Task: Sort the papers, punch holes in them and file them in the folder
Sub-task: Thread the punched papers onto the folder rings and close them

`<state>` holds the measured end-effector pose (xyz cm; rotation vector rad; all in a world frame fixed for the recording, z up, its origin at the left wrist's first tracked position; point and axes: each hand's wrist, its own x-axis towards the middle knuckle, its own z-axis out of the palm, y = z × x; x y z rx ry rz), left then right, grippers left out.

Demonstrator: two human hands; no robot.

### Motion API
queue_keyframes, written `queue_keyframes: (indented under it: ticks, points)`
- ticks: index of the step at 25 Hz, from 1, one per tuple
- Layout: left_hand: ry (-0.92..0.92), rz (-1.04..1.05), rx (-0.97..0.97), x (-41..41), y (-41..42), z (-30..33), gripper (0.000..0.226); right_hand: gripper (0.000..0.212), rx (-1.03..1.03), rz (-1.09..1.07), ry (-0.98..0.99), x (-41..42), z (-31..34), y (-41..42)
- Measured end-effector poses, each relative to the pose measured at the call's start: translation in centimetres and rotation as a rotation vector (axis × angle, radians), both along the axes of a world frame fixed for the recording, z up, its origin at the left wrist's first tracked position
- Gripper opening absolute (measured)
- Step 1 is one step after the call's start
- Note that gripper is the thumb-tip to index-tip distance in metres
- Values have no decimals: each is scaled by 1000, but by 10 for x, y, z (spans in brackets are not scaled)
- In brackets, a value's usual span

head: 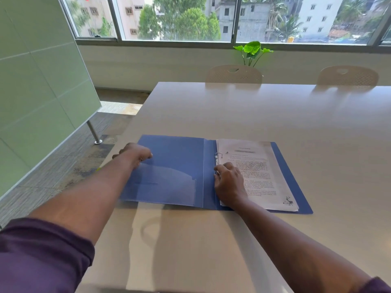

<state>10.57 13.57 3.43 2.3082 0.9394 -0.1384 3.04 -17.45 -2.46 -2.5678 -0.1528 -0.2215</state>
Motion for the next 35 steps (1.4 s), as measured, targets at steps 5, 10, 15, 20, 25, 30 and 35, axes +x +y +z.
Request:
queue_keyframes:
  ticks: [5, 10, 15, 20, 25, 30, 35]
  points:
    - [8, -103, 302, -20, -21, 59, 22, 30, 29, 0, 1, -1, 0, -2]
    - [-78, -288, 473, -28, -31, 111, 20, 27, 45, -8, 65, 3, 7, -2]
    - [-307, -447, 194, -18, -58, 176, 24, 37, -50, 54, 150, 0, 36, -9]
    - [-486, -582, -354, -37, -130, 192, 15, 39, 370, 16, 104, -8, 84, -29]
    - [-379, -738, -563, -53, -193, 155, 50, 61, 1012, 159, 249, -14, 124, -73]
    - [-409, -922, -200, -52, -227, 82, 32, 52, 1374, 203, 313, -13, 138, -138]
    - [-295, -936, 123, -51, -226, 35, 43, 51, 1140, -101, 304, -23, 126, -190]
